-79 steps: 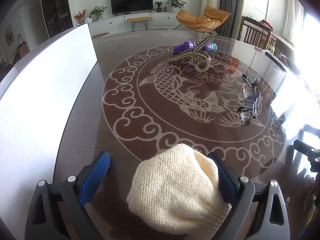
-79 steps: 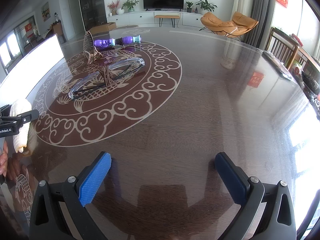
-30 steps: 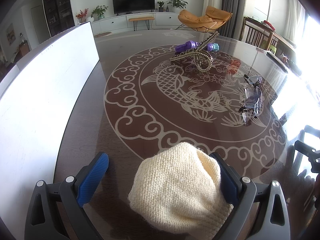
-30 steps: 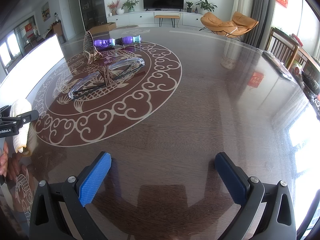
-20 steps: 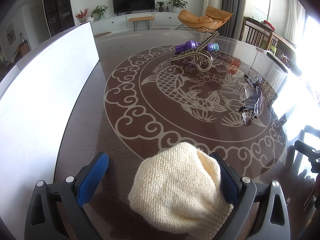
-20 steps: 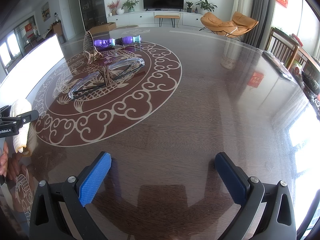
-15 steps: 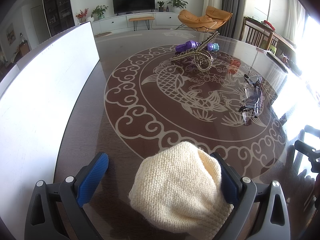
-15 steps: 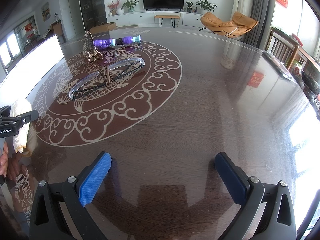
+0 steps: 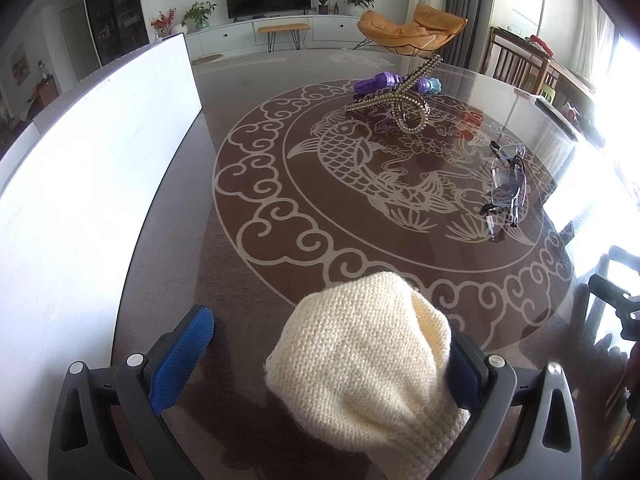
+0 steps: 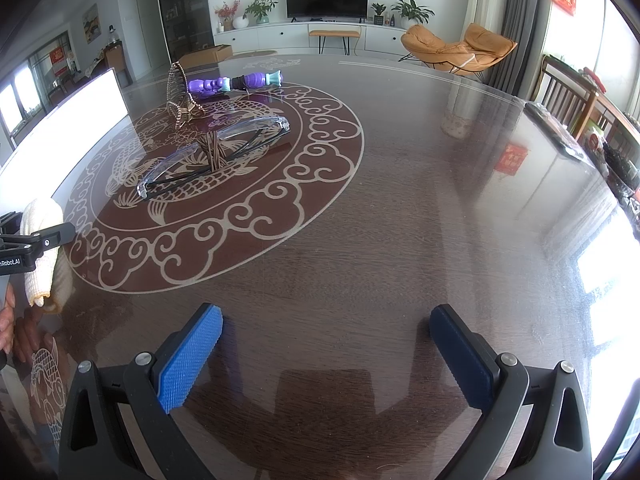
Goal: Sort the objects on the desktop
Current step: 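Lift the glove with the left tool and hold it above the table, then grasp the clear glasses with the right tool while the left tool holds the glove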
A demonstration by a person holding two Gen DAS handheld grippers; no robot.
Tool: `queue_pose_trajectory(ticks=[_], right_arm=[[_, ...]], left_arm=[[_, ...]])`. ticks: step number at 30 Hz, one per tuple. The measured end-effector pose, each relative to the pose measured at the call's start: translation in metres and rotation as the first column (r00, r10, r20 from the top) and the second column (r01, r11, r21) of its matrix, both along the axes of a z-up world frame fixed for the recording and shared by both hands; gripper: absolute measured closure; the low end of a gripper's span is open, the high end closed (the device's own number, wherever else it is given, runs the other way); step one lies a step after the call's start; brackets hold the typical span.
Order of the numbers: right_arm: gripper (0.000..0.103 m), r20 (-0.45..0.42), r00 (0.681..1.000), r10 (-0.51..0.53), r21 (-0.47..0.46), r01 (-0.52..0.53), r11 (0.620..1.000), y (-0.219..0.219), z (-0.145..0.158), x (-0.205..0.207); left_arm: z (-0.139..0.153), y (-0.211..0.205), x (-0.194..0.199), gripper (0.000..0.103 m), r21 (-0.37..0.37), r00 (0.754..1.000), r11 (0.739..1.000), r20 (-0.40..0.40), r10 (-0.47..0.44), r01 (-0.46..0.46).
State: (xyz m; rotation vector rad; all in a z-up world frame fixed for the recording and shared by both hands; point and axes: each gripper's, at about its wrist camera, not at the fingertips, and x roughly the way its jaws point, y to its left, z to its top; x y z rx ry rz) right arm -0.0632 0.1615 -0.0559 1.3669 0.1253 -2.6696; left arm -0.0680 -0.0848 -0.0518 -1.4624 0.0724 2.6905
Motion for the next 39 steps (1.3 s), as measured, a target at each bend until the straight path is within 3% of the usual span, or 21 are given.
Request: queue_pose_trajectory(ticks=[8,9,10,11,14,17,18,22,25,27,28,29,30,31,35,39], right_arm=[[0.0,0.0,1.0,0.0,0.0,0.0,1.0,0.0,0.0,0.0],[0.0,0.0,1.0,0.0,0.0,0.0,1.0,0.0,0.0,0.0],[0.0,0.0,1.0,0.0,0.0,0.0,1.0,0.0,0.0,0.0],[0.0,0.0,1.0,0.0,-0.001,0.0,1.0,0.0,0.0,0.0],[0.0,0.012,1.0,-0.025,-0.061,0.025,0.998,0.005,0.002,-0.003],[0.0,0.1,0.994,-0.055,-0.302,0.083,0.95,0.007,0.015,-0.022],[0.0,0.124,0.991,-0.057,-0.338,0.097,0.936,0.0,0.019,-0.033],[0.0,0.173,0.983,-0.065,-0.363,0.125,0.923,-0.049,0.025,-0.084],[0.0,0.23,0.965,-0.128,-0.329,0.2,0.923,-0.078,0.013,-0.115],[0.001,0.2,0.962,-0.183,-0.27,0.234,0.934,-0.089,0.015,-0.121],[0.007,0.201,0.961,-0.192,-0.25,0.24,0.938,-0.09,0.013,-0.124],[0.044,0.181,0.964,-0.196,-0.234,0.235,0.943,-0.091,0.015,-0.123],[0.067,0.171,0.967,-0.187,-0.223,0.223,0.949,-0.091,0.015,-0.122],[0.079,0.171,0.971,-0.169,-0.238,0.207,0.949,-0.088,0.015,-0.12],[0.082,0.149,0.984,-0.1,-0.292,0.14,0.946,-0.07,0.02,-0.102],[0.082,0.115,0.993,-0.012,-0.315,0.048,0.948,-0.059,0.041,-0.075]], left_arm=[[0.001,-0.004,0.01,0.0,-0.006,0.999,1.0,0.04,-0.007,0.007],[0.003,-0.003,0.012,0.005,-0.005,0.999,1.0,0.033,-0.015,0.015],[0.007,-0.001,0.016,0.031,-0.002,1.0,1.0,0.002,-0.024,0.024],[0.01,0.001,0.02,0.048,-0.004,0.999,1.0,-0.015,-0.03,0.03],[0.012,0.0,0.032,0.051,0.037,0.999,0.999,-0.033,-0.037,0.038],[0.011,0.002,0.047,0.051,0.039,0.998,0.998,-0.057,-0.04,0.042],[0.011,0.003,0.051,0.051,0.047,0.997,0.998,-0.056,-0.044,0.046],[0.014,0.001,0.062,0.051,0.076,0.997,0.996,-0.055,-0.049,0.053],[0.021,-0.004,0.072,0.051,0.074,0.996,0.996,-0.077,-0.047,0.052],[0.025,-0.008,0.08,0.051,0.077,0.995,0.996,-0.093,-0.047,0.055],[0.026,-0.01,0.083,0.051,0.079,0.994,0.995,-0.097,-0.05,0.057],[0.026,-0.011,0.086,0.051,0.076,0.994,0.995,-0.1,-0.052,0.06],[0.025,-0.012,0.09,0.051,0.074,0.993,0.995,-0.101,-0.055,0.063],[0.025,-0.013,0.092,0.051,0.074,0.993,0.995,-0.102,-0.059,0.066],[0.029,-0.017,0.102,0.051,0.104,0.991,0.992,-0.113,-0.065,0.077],[0.052,-0.02,0.112,0.051,0.153,0.985,0.984,-0.155,-0.069,0.093]])
